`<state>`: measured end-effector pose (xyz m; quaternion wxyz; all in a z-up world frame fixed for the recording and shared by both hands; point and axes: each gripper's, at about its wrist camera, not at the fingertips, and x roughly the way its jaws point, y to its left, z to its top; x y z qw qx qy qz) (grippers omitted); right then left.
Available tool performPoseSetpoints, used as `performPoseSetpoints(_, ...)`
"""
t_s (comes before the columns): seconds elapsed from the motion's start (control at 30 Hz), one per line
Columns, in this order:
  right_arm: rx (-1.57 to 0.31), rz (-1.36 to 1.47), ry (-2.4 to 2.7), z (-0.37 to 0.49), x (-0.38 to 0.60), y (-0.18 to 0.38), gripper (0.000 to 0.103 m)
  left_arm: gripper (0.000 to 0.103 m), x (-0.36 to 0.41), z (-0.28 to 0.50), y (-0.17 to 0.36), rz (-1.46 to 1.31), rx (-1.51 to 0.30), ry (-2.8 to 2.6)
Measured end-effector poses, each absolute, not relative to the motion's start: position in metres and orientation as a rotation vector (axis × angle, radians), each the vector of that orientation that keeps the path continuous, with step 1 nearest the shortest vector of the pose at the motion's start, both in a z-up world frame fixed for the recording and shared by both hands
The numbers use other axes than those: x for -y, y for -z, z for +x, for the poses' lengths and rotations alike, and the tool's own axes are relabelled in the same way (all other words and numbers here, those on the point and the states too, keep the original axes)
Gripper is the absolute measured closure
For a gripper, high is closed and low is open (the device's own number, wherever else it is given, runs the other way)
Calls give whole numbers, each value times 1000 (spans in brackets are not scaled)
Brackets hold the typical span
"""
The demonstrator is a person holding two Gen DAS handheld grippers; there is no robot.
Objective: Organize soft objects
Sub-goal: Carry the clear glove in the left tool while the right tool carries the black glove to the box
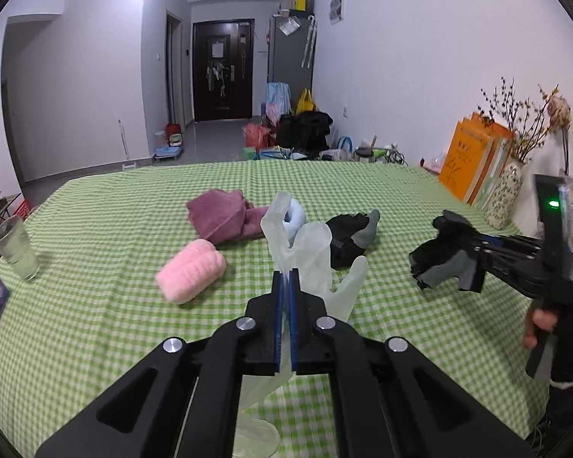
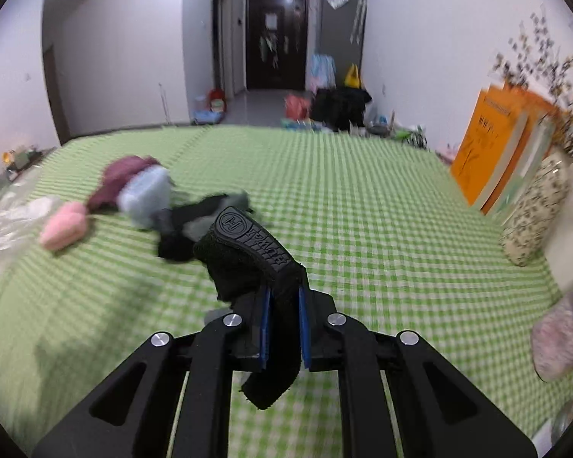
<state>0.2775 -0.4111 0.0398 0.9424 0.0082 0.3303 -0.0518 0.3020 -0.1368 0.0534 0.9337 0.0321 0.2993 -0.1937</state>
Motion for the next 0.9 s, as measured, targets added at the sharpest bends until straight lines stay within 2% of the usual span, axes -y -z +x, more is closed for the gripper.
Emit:
performPoseSetpoints(0.47, -592, -3, 83, 229, 388, -79, 91, 103, 110, 249, -83, 18, -544, 365)
performPoseSetpoints(0.9, -569, -41, -11, 236, 345, -90, 91, 103, 74, 235, -90, -16, -525, 309)
